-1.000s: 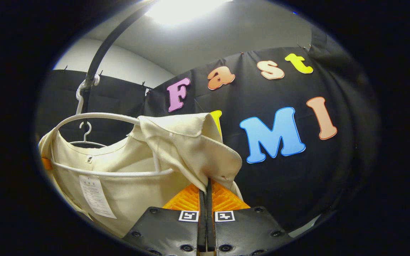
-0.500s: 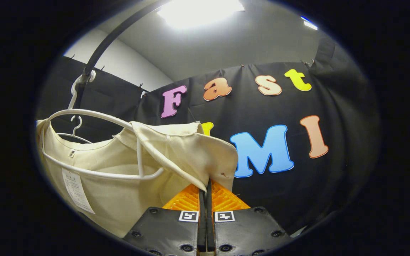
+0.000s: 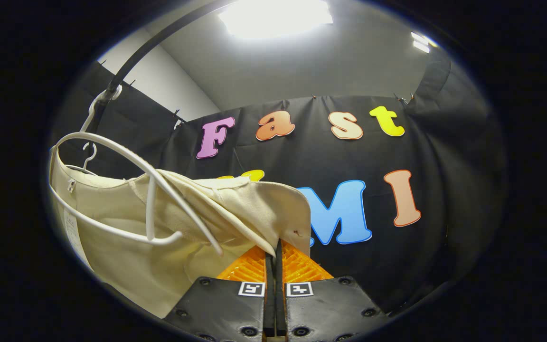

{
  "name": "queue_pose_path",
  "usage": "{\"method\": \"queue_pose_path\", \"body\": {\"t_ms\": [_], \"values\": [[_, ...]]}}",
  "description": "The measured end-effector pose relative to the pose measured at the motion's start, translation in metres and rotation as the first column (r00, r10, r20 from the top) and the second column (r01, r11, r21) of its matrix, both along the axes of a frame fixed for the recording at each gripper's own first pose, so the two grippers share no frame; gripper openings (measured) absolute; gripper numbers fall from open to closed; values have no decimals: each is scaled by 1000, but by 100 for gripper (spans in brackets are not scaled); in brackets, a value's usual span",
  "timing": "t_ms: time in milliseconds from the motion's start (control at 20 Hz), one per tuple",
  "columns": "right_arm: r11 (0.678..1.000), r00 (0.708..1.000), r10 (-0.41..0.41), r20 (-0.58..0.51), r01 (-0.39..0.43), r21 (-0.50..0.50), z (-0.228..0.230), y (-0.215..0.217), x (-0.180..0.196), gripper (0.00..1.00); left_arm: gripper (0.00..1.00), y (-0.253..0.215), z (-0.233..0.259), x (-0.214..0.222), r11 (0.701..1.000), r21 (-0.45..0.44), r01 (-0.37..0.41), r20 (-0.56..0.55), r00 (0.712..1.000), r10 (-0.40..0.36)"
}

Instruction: Grasp the clothes on the hanger with both hands and then place them into the laundry hamper below.

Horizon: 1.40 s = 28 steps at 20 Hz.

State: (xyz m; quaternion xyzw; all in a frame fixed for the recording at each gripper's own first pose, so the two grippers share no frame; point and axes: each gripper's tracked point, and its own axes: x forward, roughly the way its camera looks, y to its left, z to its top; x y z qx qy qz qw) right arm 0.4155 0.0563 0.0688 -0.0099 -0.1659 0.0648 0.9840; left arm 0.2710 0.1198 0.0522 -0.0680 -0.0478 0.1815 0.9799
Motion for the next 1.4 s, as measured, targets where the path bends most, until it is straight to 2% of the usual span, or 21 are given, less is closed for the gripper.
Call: {"method": "queue_pose_path", "body": {"t_ms": [100, 500, 550, 750, 850, 1050, 1400], "values": [[1000, 1000, -4, -21, 4, -4, -8, 0, 3, 2, 1, 1, -7, -3, 999, -27, 26, 16, 1000, -25], [999, 996, -12, -90, 9, -32, -38, -8, 1, 2, 1, 1, -26, 9, 1000, -11, 25, -26, 999, -26], [999, 995, -15, -96, 12, -37, -42, -9, -1, 0, 1, 1, -32, 12, 1000, -21, 19, -40, 999, -19], [999, 992, -22, -122, 16, -47, -53, -11, -14, 2, 1, 10, -50, 13, 994, -108, 7, -56, 998, -13], [998, 991, -29, -129, 20, -66, -57, -11, -27, 2, 1, 13, -62, -5, 994, -110, 12, -73, 997, -20], [996, 985, -55, -161, 42, -84, -62, -14, -61, 2, 1, 14, -62, -29, 997, -61, 43, -105, 993, -49], [988, 982, -115, -148, 97, -123, -49, -19, -146, 2, 1, 22, -58, -69, 991, -25, 135, -130, 982, -137]]}}
